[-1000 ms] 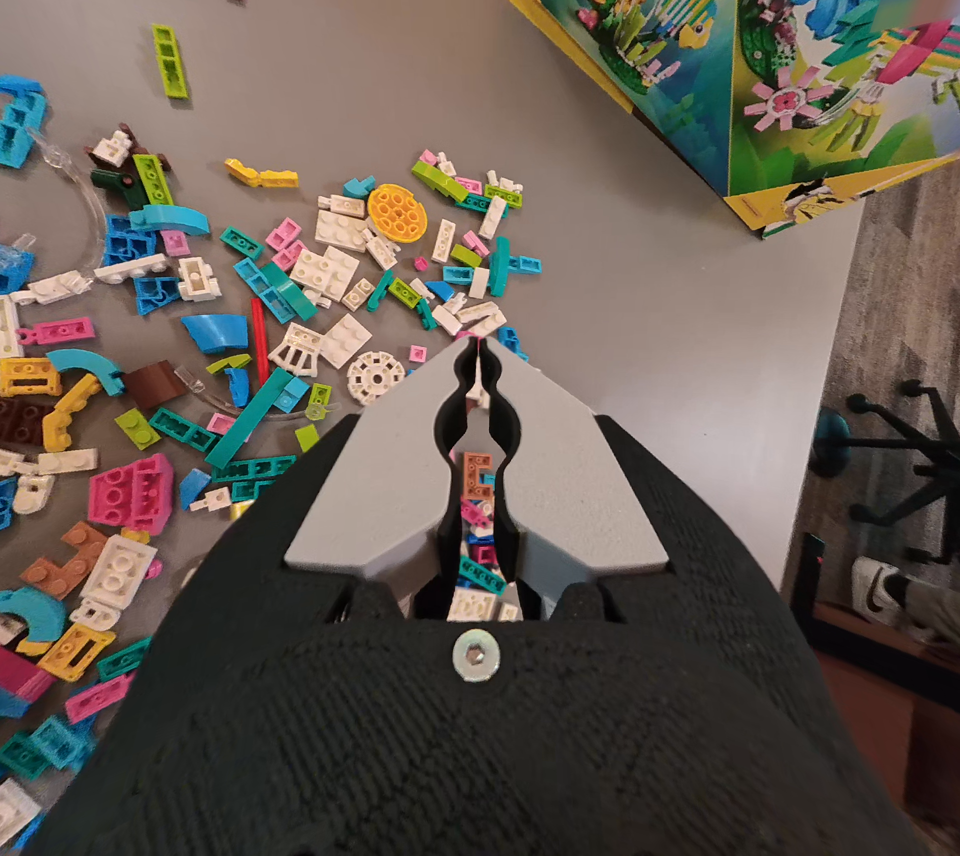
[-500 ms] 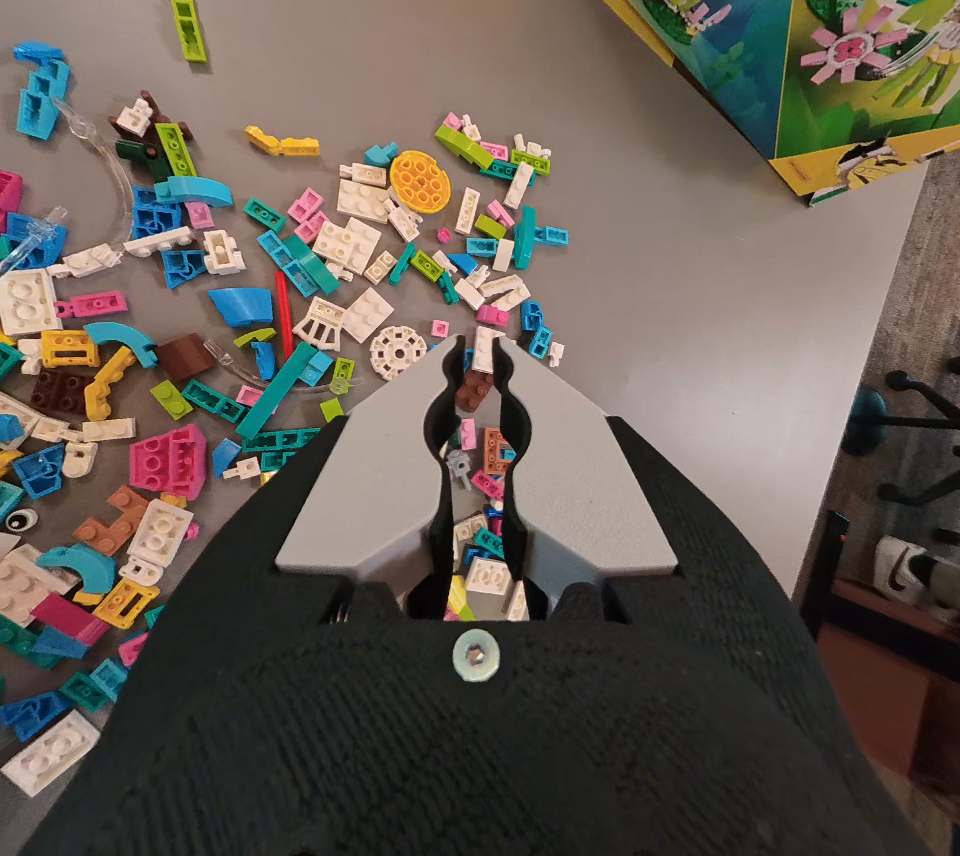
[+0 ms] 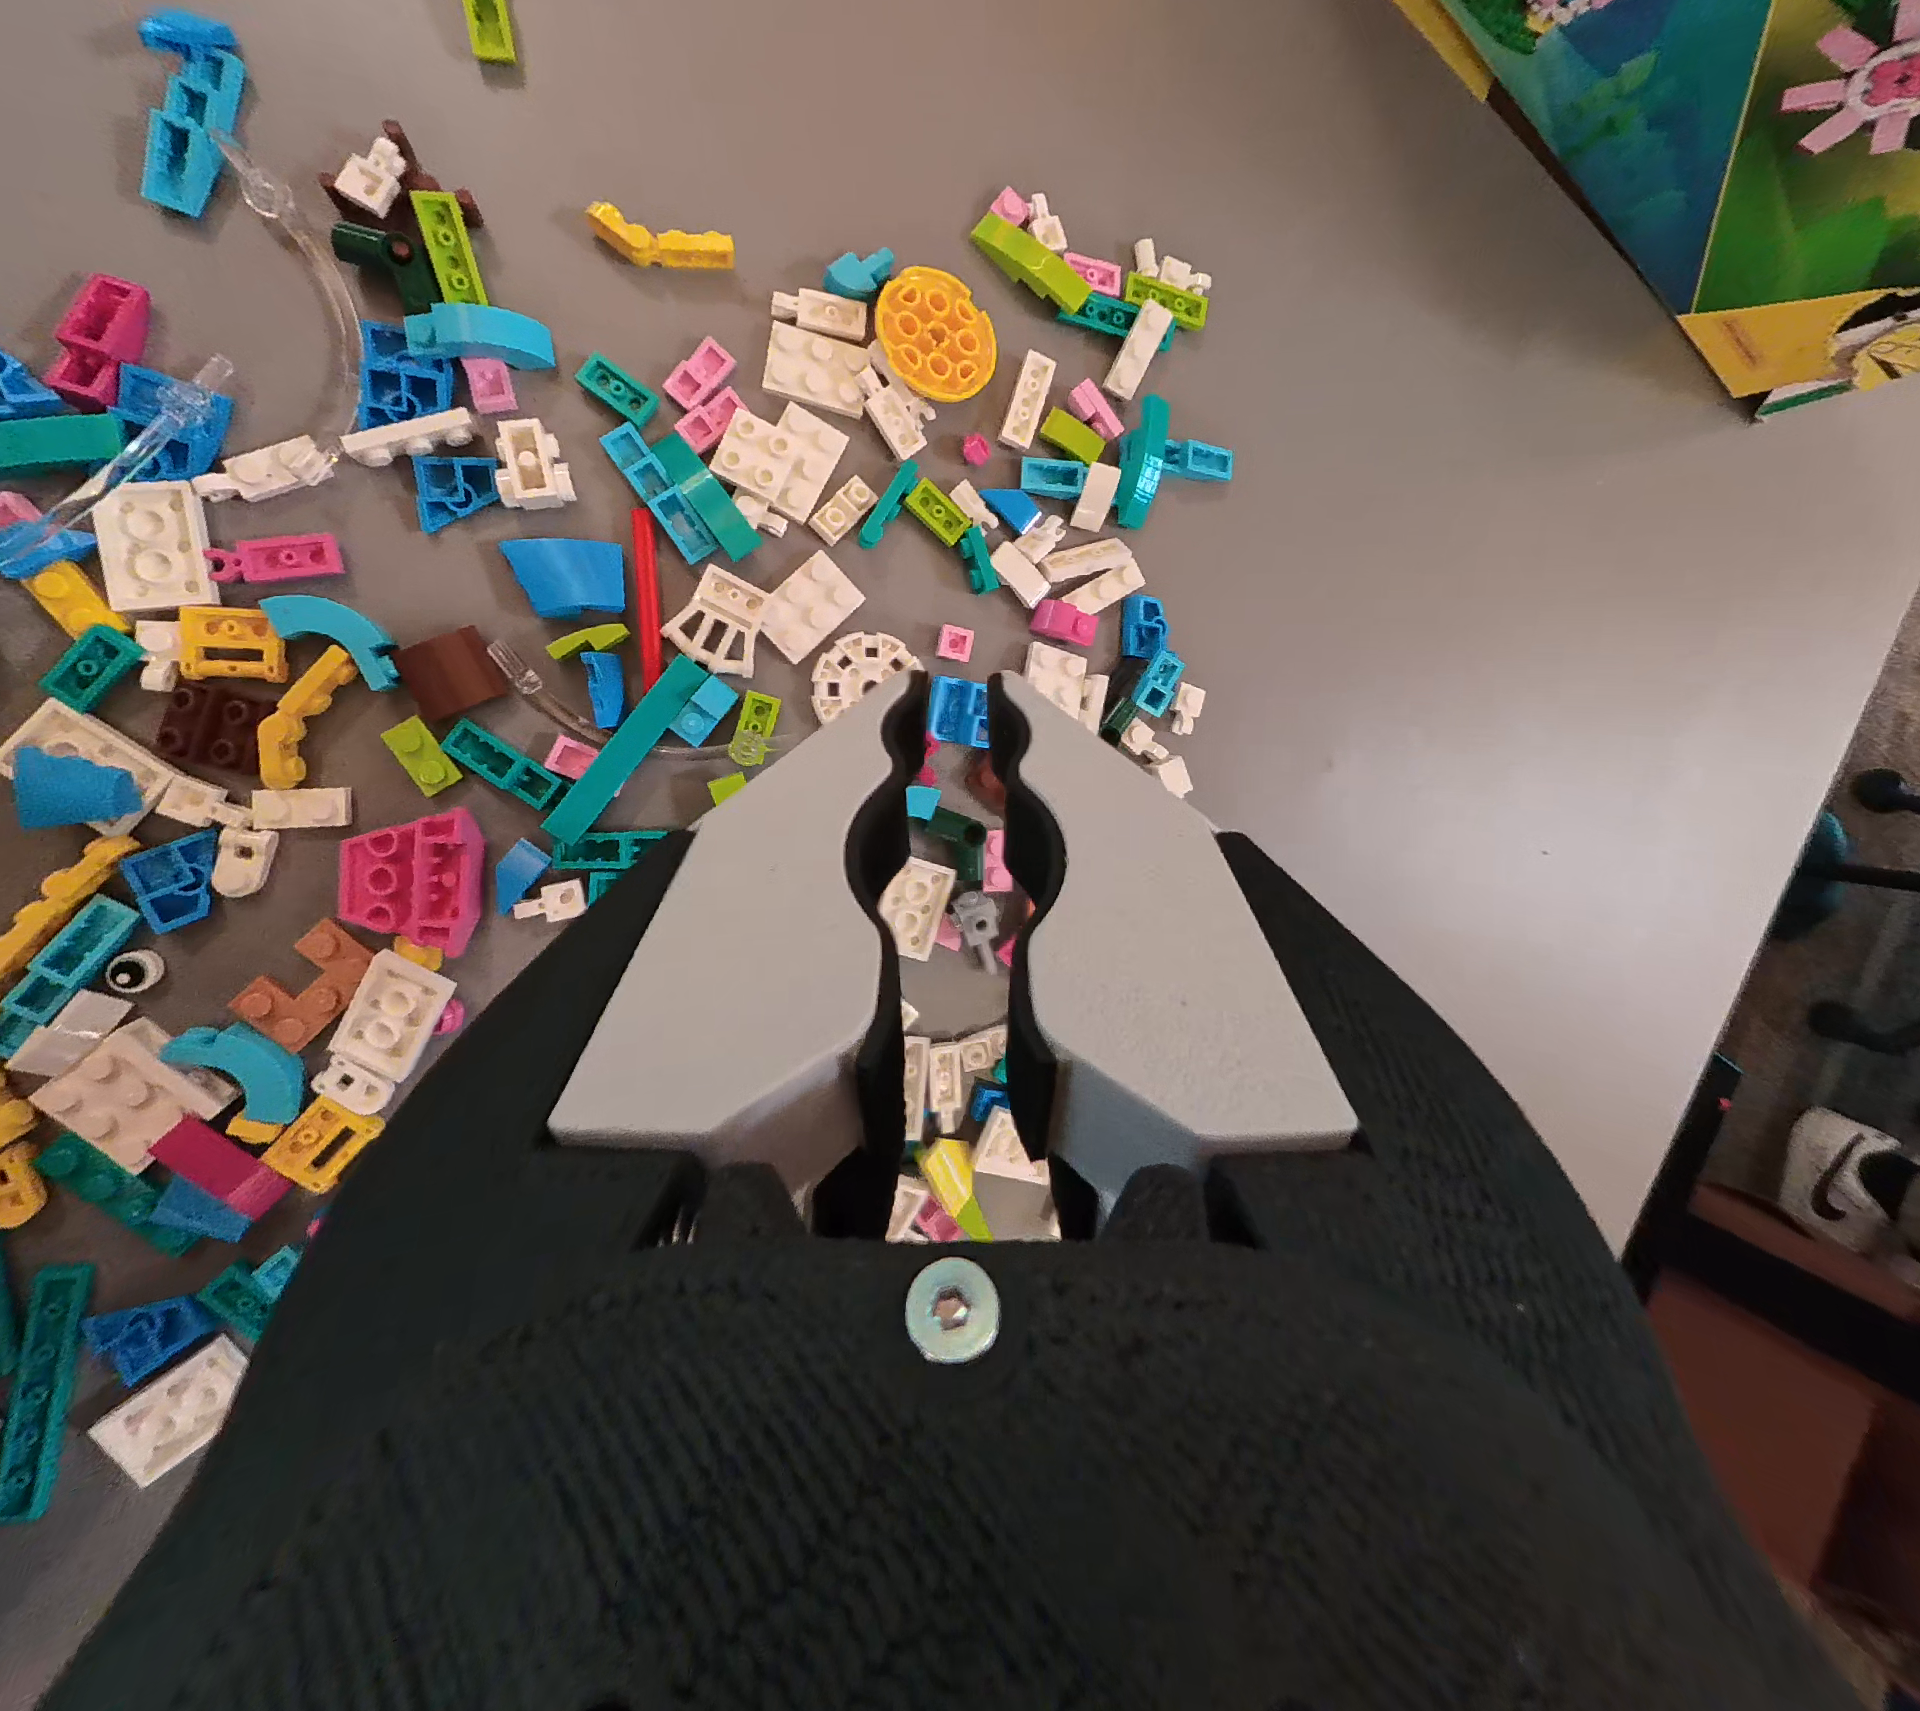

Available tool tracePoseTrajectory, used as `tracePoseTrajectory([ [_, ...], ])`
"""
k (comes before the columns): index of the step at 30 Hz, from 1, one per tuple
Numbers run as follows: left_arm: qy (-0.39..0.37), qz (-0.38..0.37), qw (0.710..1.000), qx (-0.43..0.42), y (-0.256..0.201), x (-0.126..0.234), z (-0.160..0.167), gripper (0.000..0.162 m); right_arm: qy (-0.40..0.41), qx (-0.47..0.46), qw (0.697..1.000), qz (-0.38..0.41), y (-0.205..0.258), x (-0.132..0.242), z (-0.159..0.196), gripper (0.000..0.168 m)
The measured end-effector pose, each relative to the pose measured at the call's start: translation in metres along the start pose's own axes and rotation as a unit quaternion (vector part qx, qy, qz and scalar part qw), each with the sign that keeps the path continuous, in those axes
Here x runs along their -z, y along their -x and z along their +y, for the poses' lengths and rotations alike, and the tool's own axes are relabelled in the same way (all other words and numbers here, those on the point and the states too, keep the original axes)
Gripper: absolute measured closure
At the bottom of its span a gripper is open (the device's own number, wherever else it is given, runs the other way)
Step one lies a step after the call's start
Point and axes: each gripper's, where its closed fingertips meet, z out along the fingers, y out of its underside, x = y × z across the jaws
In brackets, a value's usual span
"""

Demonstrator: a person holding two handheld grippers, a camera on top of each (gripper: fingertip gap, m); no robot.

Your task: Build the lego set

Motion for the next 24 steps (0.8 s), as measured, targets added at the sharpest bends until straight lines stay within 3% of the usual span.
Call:
tracePoseTrajectory([
  [24, 0.000, 0.004, 1.000, -0.003, -0.002, 0.000, 0.000, 0.162, 0.009, 0.015, 0.998, -0.057, 0.020, -0.011, -0.002, 0.162],
])
